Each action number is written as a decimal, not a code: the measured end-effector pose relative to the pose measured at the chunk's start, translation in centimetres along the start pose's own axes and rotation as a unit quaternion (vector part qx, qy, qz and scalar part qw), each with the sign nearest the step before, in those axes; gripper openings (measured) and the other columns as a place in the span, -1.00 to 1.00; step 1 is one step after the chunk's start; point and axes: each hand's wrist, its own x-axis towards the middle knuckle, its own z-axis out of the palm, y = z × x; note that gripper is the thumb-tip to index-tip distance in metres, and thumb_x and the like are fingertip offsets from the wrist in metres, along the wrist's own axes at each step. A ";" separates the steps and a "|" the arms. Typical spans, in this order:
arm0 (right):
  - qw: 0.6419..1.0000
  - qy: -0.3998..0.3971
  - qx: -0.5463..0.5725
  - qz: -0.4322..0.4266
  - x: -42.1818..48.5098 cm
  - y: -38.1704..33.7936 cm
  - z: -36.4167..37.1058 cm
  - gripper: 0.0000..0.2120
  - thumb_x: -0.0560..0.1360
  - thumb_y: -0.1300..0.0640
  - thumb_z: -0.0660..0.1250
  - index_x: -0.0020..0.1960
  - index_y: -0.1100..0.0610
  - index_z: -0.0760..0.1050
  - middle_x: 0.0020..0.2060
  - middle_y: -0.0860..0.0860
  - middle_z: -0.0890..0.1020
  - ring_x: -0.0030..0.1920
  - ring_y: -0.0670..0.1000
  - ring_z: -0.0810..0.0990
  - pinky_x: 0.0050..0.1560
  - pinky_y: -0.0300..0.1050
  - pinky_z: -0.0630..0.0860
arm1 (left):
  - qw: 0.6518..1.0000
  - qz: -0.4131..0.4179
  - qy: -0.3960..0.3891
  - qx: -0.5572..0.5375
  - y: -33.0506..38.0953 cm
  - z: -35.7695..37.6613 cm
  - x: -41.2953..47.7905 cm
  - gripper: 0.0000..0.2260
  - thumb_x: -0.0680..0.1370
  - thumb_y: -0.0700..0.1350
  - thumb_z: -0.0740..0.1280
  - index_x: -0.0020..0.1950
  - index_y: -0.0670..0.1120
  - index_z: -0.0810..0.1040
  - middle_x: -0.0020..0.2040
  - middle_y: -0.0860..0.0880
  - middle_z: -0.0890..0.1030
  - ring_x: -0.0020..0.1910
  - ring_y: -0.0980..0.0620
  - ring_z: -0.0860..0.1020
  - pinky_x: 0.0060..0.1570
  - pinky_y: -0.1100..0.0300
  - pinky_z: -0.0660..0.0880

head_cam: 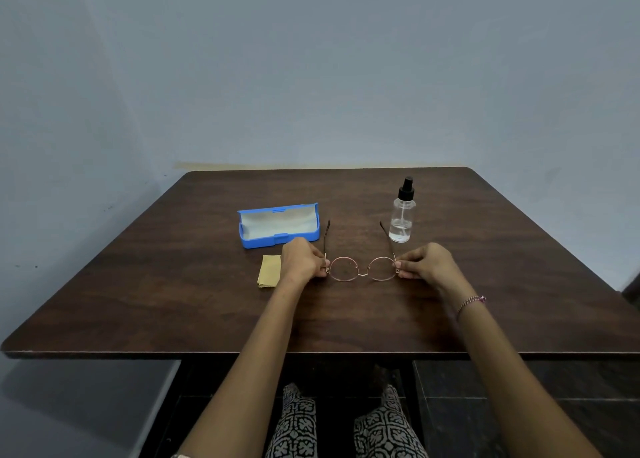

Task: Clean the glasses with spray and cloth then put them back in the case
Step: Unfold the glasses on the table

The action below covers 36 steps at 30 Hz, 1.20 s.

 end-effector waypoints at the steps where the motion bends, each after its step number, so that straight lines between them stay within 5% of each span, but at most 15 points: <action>1: 1.000 0.002 0.002 -0.001 0.0 0.0 0.0 -0.85 0.41 0.41 0.40 -0.02 0.41 0.58 -0.30 0.09 0.62 -0.49 -0.17 0.60 -0.36 -0.42 0.55 | 1.000 0.000 -0.002 0.000 0.0 0.0 0.0 -0.84 0.42 -0.24 0.47 -0.02 -0.23 0.66 -0.15 -0.14 0.68 -0.14 0.02 0.66 0.01 0.08 0.60; 8: 0.999 0.029 -0.035 -0.023 0.0 0.6 -0.1 -0.93 0.44 0.31 0.41 -0.11 0.31 0.64 -0.32 0.08 0.66 -0.38 -0.11 0.61 -0.10 -0.31 0.60 | 0.998 0.015 0.018 0.053 -0.2 -0.3 -0.2 -0.88 0.45 -0.13 0.46 -0.12 -0.19 0.68 -0.25 -0.10 0.68 -0.26 0.09 0.63 0.01 0.13 0.58; 11: 0.992 0.085 -0.083 -0.048 -0.6 0.0 -0.8 -0.73 0.53 0.17 0.31 -0.28 0.27 0.60 -0.45 -0.01 0.61 -0.48 -0.22 0.53 -0.34 -0.55 0.39 | 0.987 0.058 0.114 0.098 -0.1 -0.6 -0.4 -0.70 0.49 0.01 0.39 -0.33 -0.19 0.63 -0.38 -0.10 0.65 -0.31 0.02 0.63 -0.03 0.11 0.55; 12: 0.987 0.109 -0.094 -0.068 -0.7 -0.3 -1.2 -0.69 0.54 0.11 0.29 -0.32 0.22 0.58 -0.48 -0.03 0.59 -0.52 -0.23 0.51 -0.38 -0.52 0.37 | 0.981 0.080 0.152 0.086 0.2 -0.7 -0.5 -0.66 0.49 0.03 0.38 -0.35 -0.20 0.62 -0.39 -0.11 0.64 -0.30 -0.02 0.63 -0.08 0.10 0.54; 15: 0.967 0.184 -0.096 -0.147 -0.4 -1.4 -2.2 -0.80 0.53 0.05 0.32 -0.12 0.15 0.64 -0.32 0.03 0.66 -0.28 -0.08 0.61 -0.04 -0.17 0.55 | 0.965 0.164 0.200 0.043 2.0 -0.5 -0.7 -0.72 0.53 0.01 0.34 -0.13 -0.20 0.66 -0.23 -0.12 0.68 -0.16 -0.06 0.63 -0.13 0.16 0.47; 17: 0.956 0.218 -0.074 -0.184 0.1 -2.1 -2.5 -0.77 0.51 0.09 0.35 0.11 0.16 0.60 -0.11 0.05 0.67 -0.09 0.00 0.63 0.05 -0.16 0.53 | 0.960 0.215 0.182 0.010 3.9 0.3 -0.6 -0.75 0.54 -0.07 0.34 0.11 -0.19 0.62 -0.04 -0.12 0.68 -0.01 -0.05 0.61 0.03 0.17 0.46; 21: 0.944 0.214 -0.057 -0.244 1.2 -3.3 -2.6 -0.62 0.49 0.22 0.37 0.30 0.21 0.46 0.04 0.00 0.58 -0.01 -0.08 0.55 -0.07 -0.59 0.33 | 0.961 0.261 0.094 -0.013 6.9 3.3 0.8 -0.58 0.51 -0.20 0.37 0.36 -0.19 0.43 0.18 -0.14 0.60 0.17 -0.03 0.56 0.22 0.20 0.40; 26: 0.947 0.171 -0.082 -0.258 3.4 -2.8 -2.5 -0.47 0.44 0.25 0.42 0.38 0.22 0.37 0.22 0.09 0.56 0.15 -0.02 0.55 0.10 -0.43 0.35 | 0.967 0.253 -0.010 0.038 9.1 6.8 2.8 -0.42 0.49 -0.27 0.39 0.47 -0.19 0.26 0.32 -0.18 0.49 0.25 -0.06 0.50 0.28 0.17 0.38; 30: 0.958 0.126 -0.066 -0.248 4.3 -2.2 -2.6 -0.41 0.41 0.27 0.45 0.40 0.16 0.36 0.17 0.06 0.60 0.12 -0.16 0.54 0.07 -0.57 0.36 | 0.967 0.245 -0.036 0.059 9.7 8.3 4.0 -0.51 0.45 -0.27 0.44 0.35 -0.25 0.41 0.11 -0.13 0.58 0.09 -0.04 0.54 0.17 0.15 0.43; 36: 0.959 0.119 -0.005 -0.257 4.9 -1.6 -2.7 -0.36 0.38 0.31 0.46 0.41 0.07 0.34 0.07 0.02 0.61 0.00 -0.24 0.58 0.15 -0.32 0.49 | 0.967 0.253 -0.038 0.020 9.9 8.9 4.6 -0.64 0.38 -0.28 0.50 0.16 -0.24 0.58 -0.06 -0.10 0.63 -0.10 0.06 0.55 -0.04 0.28 0.47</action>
